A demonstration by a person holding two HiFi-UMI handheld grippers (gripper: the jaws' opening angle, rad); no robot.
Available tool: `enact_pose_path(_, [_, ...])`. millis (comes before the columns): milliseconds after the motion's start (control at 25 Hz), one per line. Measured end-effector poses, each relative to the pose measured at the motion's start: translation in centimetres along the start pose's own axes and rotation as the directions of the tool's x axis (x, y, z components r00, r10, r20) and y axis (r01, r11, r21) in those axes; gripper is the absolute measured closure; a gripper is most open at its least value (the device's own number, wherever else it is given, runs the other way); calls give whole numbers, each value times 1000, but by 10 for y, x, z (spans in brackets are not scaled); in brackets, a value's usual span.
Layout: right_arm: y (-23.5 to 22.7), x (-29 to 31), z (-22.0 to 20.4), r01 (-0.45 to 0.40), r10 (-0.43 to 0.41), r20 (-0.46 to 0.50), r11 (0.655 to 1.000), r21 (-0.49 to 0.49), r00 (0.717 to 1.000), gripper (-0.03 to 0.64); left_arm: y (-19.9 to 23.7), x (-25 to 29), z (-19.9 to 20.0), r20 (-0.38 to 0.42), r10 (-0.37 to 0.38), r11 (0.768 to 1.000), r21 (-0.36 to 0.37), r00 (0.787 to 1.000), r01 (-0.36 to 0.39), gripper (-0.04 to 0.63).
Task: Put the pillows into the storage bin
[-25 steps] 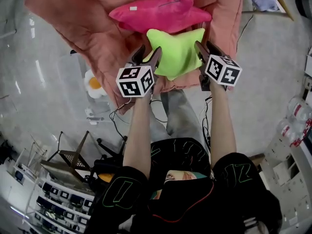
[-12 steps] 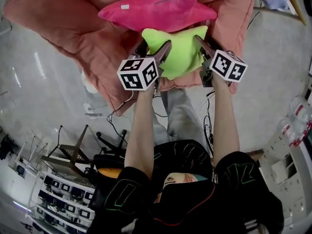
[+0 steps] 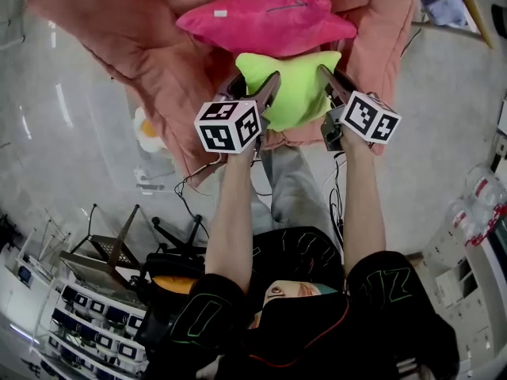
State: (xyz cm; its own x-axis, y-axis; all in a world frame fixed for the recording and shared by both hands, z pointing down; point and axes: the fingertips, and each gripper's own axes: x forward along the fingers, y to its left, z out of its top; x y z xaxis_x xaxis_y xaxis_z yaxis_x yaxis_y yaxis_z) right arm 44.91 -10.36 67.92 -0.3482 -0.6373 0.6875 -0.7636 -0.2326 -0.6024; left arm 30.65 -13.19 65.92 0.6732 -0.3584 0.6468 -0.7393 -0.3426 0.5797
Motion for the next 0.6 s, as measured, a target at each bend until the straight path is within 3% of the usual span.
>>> enact_pose_path(200, [33, -22, 1, 8, -7, 25, 999, -40, 1000, 508, -9, -38, 7, 47, 3, 1000, 8, 999, -4, 331])
enact_pose_path(360, [79, -43, 4, -37, 42, 57, 995, -92, 997, 511, -12, -83, 15, 123, 7, 1000, -11, 992, -6, 331])
enact_pose_path(600, [168, -51, 22, -127, 148, 81, 966, -224, 986, 515, 1, -154, 52, 273, 31, 1000, -13, 961, -29, 331])
